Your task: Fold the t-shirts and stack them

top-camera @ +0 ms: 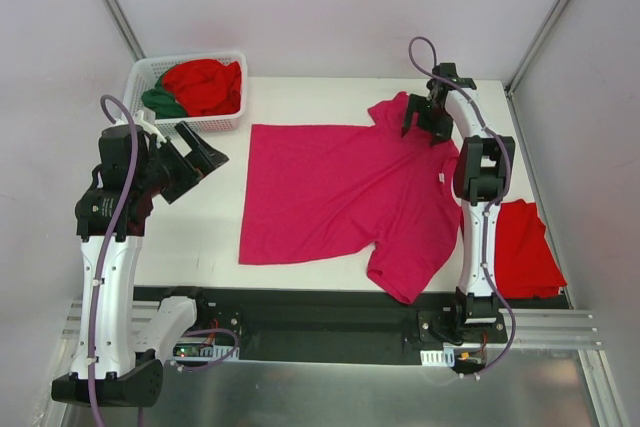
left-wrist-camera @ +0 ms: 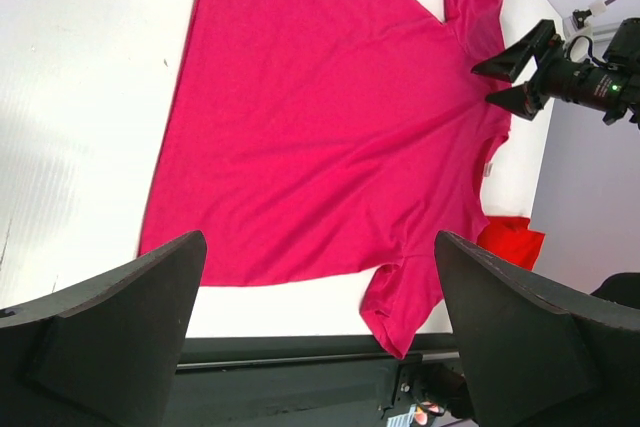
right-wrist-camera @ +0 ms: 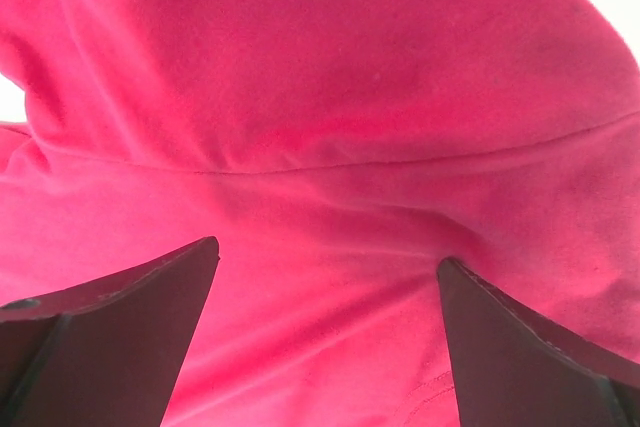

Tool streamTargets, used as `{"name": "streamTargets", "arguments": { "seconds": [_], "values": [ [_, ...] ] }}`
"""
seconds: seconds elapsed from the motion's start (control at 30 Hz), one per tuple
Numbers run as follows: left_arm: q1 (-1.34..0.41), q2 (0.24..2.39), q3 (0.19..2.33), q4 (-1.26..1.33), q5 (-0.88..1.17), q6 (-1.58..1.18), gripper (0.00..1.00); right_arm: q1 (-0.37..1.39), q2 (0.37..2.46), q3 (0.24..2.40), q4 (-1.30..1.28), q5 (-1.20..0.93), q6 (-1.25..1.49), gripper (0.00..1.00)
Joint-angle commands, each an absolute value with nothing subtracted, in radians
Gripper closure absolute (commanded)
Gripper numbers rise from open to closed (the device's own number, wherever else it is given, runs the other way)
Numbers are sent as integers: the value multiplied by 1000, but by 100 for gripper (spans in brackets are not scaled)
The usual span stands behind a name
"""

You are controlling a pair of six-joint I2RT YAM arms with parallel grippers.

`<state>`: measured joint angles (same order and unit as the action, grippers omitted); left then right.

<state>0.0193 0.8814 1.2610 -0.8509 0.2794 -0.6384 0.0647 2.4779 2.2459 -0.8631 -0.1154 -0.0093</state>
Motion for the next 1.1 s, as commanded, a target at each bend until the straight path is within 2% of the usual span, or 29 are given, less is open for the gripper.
{"name": "streamTargets", "arguments": {
  "seconds": [0.0,0.1,0.27,0.3,0.4,0.6,0.7,1.07],
  "values": [
    [15,865,1292,-839,275,-634,1,37,2448,2272,-897,-37,-17,4],
    [17,847,1284,-838,278,-635,1,31,2413,2272,-885,-72,-6,4],
    [17,824,1258,-838,290,-649,1,73,2286,2166,-792,-329,69,4],
    [17,815,1256,-838,288,-647,1,118,2260,2142,-770,-412,84,4],
    [17,805,1253,-838,288,-647,1,242,2207,2117,-733,-468,74,4],
    [17,769,1246,-841,317,-655,1,464,2308,2195,-746,-529,32,4],
    [17,739,1236,-842,339,-664,1,508,2382,2250,-726,-540,51,4],
    [17,676,1238,-876,362,-661,1,514,2543,2319,-623,-540,169,4]
  ]
}}
